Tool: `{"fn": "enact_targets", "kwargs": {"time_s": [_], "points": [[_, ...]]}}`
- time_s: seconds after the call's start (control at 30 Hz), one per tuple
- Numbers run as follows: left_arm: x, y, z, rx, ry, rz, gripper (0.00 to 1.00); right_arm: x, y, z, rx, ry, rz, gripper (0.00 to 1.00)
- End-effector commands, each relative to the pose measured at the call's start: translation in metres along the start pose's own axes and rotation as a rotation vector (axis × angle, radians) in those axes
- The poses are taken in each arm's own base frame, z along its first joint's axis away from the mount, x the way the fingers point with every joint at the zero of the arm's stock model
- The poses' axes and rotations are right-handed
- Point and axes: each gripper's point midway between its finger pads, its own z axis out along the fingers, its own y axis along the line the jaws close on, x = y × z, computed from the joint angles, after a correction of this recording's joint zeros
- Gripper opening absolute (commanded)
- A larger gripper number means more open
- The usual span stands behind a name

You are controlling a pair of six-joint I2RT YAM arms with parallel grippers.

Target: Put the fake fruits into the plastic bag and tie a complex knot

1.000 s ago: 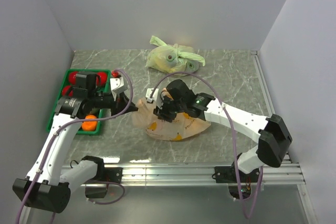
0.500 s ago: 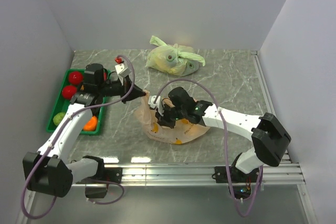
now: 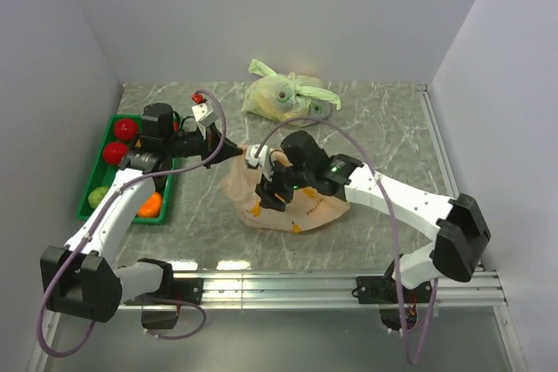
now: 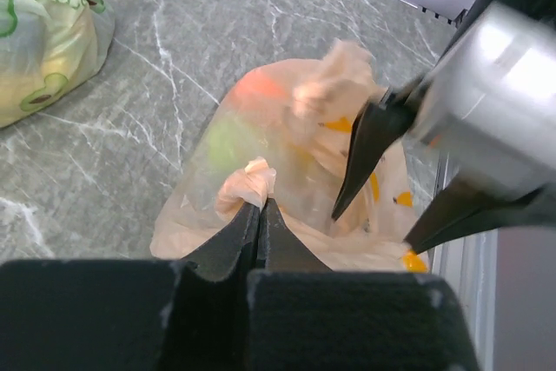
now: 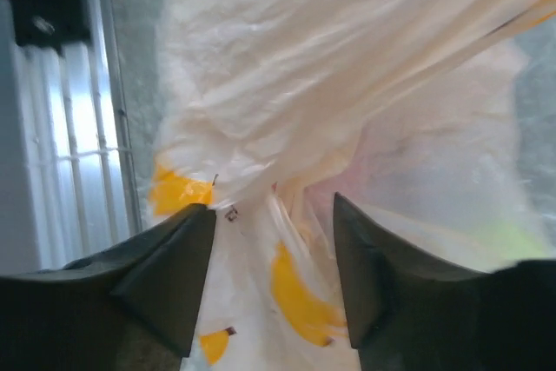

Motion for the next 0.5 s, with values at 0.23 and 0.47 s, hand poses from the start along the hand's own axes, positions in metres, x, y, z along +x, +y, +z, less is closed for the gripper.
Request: {"fn": "enact_targets", "kwargs": {"time_s": [0.23, 0.47], "points": [[-0.02, -0.019, -0.014, 0.013, -0.021, 0.117, 0.0, -0.042, 0.034, -0.076, -0.006, -0.056, -0.019, 0.66], [-0.02, -0.019, -0.013, 0.019, -0.012, 0.119, 0.0, -0.058, 0.006, -0.116, 0.117, -0.107, 0.012, 0.68]]}}
